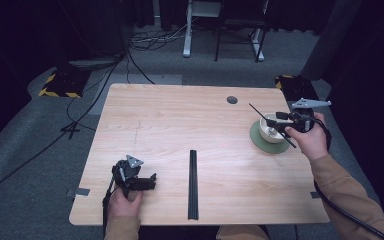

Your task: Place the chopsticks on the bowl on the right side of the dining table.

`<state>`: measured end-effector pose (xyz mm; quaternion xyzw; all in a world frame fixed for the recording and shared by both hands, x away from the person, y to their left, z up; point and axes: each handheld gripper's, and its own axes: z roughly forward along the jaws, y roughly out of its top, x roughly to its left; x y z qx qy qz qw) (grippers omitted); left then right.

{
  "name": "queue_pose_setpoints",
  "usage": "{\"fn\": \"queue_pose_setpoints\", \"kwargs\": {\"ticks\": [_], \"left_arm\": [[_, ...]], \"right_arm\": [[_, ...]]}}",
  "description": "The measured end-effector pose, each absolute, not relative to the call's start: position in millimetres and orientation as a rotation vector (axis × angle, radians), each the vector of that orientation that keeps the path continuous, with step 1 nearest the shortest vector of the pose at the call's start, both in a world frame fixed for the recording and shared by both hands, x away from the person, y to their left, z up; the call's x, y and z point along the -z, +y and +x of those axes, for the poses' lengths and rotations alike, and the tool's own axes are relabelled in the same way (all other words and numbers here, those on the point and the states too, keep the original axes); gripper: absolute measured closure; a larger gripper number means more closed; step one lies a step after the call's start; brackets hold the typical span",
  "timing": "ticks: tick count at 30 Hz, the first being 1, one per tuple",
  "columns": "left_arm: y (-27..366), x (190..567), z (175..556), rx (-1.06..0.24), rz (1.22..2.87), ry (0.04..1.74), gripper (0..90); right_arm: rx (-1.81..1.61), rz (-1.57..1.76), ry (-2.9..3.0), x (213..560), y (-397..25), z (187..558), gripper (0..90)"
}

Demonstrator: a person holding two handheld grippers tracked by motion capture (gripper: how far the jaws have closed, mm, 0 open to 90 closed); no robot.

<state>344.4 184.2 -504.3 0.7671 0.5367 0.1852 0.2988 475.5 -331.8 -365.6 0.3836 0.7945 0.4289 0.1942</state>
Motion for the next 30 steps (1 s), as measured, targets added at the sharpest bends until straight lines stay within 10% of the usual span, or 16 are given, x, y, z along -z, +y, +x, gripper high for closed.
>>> {"fn": "queue_pose_setpoints", "kwargs": {"ticks": [30], "left_arm": [[184.4, 504.2, 343.8, -0.494, 2.038, 1.428, 0.5]], "right_arm": [[-1.380, 0.837, 2.428, 359.0, -245.1, 418.3, 37.6]]}}
